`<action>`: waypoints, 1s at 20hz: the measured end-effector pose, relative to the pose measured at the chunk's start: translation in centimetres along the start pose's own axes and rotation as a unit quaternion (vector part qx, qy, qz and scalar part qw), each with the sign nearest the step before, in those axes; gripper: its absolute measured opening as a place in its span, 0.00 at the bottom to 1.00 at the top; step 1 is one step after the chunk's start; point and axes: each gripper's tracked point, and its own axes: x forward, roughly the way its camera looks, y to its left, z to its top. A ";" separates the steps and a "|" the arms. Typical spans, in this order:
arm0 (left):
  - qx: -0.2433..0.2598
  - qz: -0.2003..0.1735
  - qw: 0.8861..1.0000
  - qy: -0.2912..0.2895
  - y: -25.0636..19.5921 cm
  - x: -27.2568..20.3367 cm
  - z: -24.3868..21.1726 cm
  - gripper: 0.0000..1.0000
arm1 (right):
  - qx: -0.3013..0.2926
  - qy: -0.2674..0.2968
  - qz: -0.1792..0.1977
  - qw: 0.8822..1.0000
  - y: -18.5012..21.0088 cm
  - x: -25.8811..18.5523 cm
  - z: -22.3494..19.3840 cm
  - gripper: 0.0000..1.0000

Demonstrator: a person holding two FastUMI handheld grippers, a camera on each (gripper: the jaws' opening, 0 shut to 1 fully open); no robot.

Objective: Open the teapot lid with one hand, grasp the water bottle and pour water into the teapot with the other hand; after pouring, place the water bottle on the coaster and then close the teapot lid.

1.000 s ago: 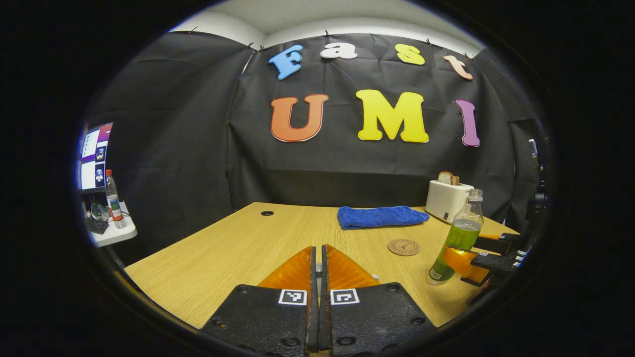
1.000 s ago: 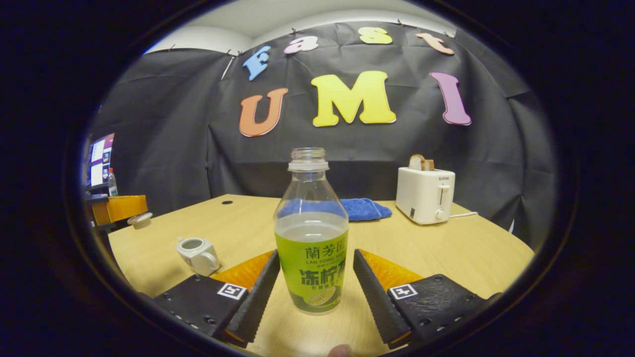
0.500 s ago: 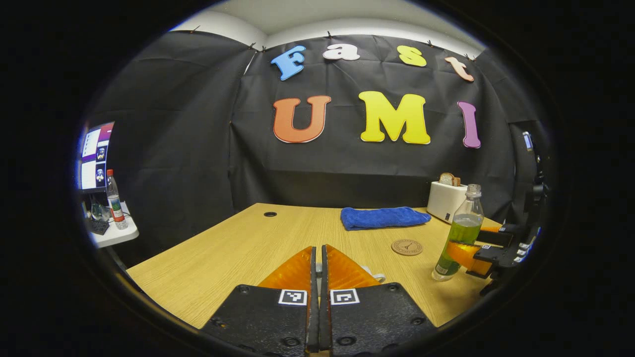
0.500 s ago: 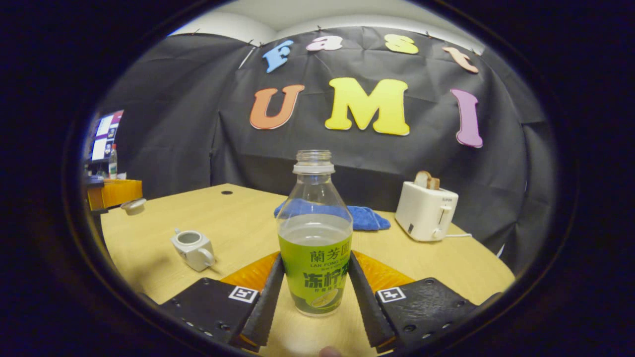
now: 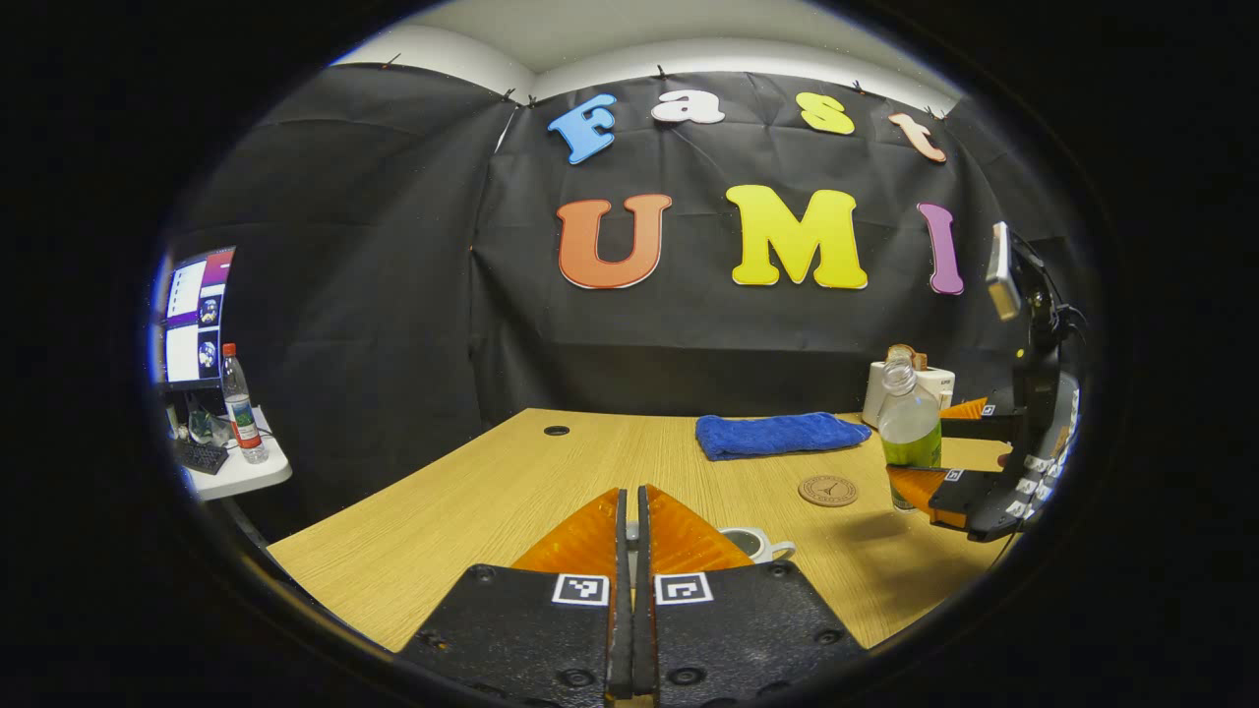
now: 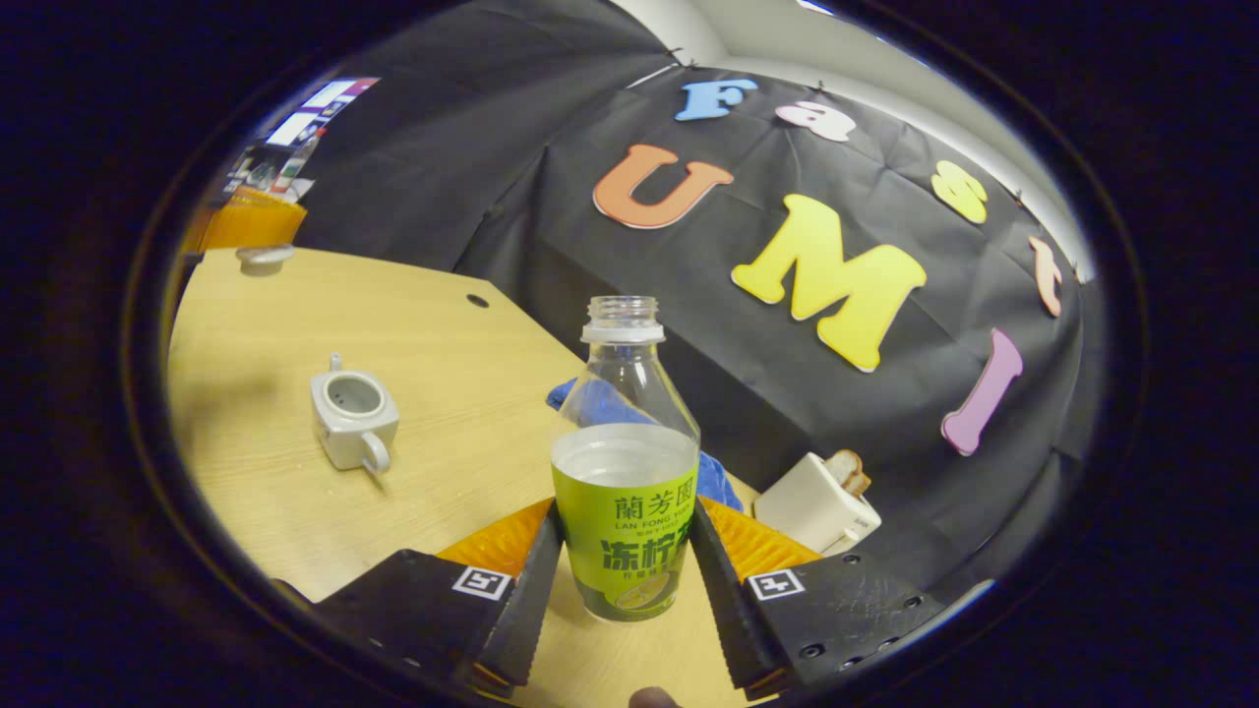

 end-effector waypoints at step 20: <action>0.006 0.009 1.000 -0.010 3.2 -0.4 0.5 0.03 | -0.383 -0.056 -0.054 0.921 4.4 2.3 3.1 0.74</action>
